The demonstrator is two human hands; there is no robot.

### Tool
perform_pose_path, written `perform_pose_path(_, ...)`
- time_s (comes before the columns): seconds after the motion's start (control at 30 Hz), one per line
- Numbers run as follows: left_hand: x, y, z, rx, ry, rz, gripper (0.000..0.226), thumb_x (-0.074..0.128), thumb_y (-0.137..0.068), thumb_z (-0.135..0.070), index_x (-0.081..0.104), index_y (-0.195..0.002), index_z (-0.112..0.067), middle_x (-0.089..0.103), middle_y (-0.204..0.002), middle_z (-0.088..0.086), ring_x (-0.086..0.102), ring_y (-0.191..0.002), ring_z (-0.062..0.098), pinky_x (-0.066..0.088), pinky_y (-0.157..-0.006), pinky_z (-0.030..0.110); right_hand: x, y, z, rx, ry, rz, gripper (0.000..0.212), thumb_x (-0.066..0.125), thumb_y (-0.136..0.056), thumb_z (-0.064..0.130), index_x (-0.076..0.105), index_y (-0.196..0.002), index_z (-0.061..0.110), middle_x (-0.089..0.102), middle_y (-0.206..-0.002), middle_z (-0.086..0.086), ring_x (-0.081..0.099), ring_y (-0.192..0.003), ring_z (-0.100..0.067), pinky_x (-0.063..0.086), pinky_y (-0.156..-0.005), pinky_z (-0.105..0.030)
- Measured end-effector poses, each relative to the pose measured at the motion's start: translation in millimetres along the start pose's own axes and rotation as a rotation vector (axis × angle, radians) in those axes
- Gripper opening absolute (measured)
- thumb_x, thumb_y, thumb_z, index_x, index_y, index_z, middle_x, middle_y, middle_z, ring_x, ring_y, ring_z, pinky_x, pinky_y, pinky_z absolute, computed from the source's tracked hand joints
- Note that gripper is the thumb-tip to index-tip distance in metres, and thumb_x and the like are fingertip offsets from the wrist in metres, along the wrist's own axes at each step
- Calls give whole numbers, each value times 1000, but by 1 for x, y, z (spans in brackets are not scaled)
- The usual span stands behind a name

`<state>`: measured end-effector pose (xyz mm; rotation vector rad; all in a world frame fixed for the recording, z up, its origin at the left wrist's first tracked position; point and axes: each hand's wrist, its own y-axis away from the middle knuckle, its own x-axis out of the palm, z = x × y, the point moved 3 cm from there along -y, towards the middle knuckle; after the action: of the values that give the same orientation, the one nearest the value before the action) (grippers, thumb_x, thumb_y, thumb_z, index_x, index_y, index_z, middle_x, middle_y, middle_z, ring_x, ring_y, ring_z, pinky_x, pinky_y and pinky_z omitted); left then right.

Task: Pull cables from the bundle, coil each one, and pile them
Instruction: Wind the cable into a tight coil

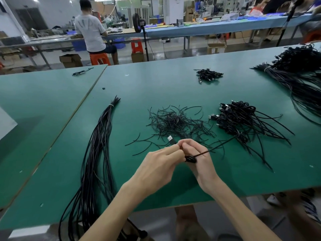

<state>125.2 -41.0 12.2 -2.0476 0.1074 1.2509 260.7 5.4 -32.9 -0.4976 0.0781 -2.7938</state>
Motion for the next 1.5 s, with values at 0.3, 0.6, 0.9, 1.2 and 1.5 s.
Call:
perform_pose_path(0.3,-4,4,25,-38,-185,-102,10,68,-94,-4,64,-88,-10,50,-78,-3,46,-66,14,37,-49,24,2,-5,-6,75,7,52,59,79,-87,42,51,-127,7,76,-112,-13,73,-104,-27,58,-94,-35)
perform_pose_path(0.6,-8,5,31,-83,-264,-132,18,56,-99,-12,63,-82,-9,52,-76,2,51,-54,23,43,-47,33,11,-9,-9,133,168,86,56,61,-91,54,52,-122,7,76,-101,-14,74,-88,-23,60,-69,-31)
perform_pose_path(0.9,5,11,35,-233,51,-107,17,57,-101,-7,56,-84,-6,49,-79,-4,43,-59,20,41,-53,36,1,-5,-10,32,197,99,49,79,-89,30,54,-131,27,73,-114,-3,68,-105,-17,54,-91,-35)
perform_pose_path(1.2,25,1,32,-627,431,-107,33,58,-104,-18,54,-74,-4,46,-57,-10,35,-53,7,31,-50,20,0,-2,1,-126,264,-53,42,79,-85,5,66,-120,24,76,-105,3,55,-83,-12,52,-73,-27)
perform_pose_path(1.5,28,4,32,-930,853,2,35,53,-107,-22,54,-74,-11,38,-46,-3,28,-38,12,26,-41,18,-2,2,4,-275,418,-74,36,78,-80,-10,64,-85,22,64,-92,3,59,-84,-19,48,-73,-30)
